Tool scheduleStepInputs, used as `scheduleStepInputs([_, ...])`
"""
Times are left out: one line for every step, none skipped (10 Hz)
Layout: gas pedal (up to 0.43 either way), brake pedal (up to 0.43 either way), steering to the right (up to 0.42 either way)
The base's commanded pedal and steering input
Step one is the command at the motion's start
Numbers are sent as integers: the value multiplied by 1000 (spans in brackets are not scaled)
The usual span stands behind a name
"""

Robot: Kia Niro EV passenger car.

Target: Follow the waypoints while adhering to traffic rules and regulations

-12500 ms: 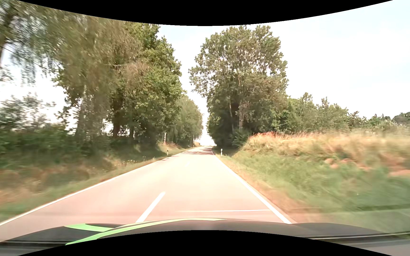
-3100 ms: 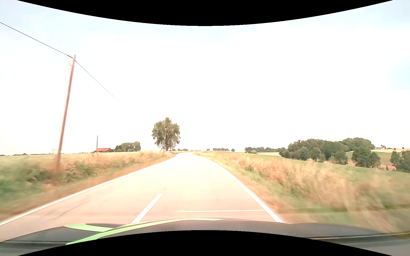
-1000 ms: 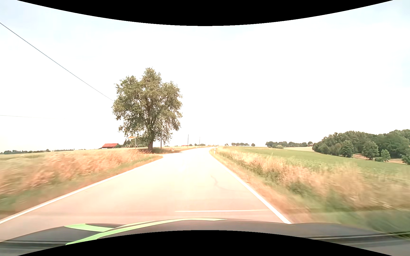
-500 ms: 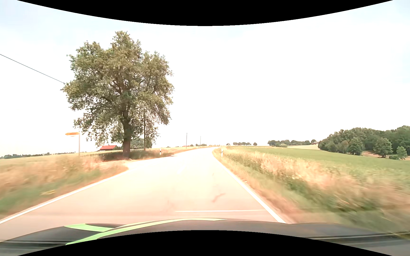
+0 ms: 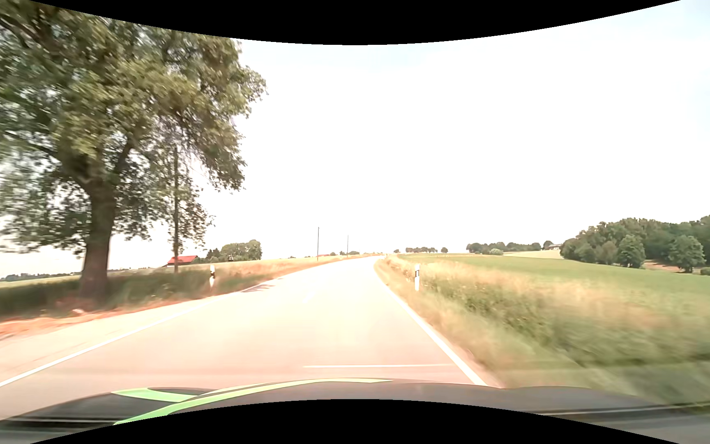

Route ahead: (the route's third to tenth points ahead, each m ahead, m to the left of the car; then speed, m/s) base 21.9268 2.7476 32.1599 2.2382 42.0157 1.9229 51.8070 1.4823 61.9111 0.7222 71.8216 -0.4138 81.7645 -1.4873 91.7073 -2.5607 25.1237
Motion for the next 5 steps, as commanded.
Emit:
scheduleStepInputs([248, 0, 2])
scheduleStepInputs([248, 0, 3])
scheduleStepInputs([248, 0, 3])
scheduleStepInputs([248, 0, 5])
scheduleStepInputs([248, 0, 7])
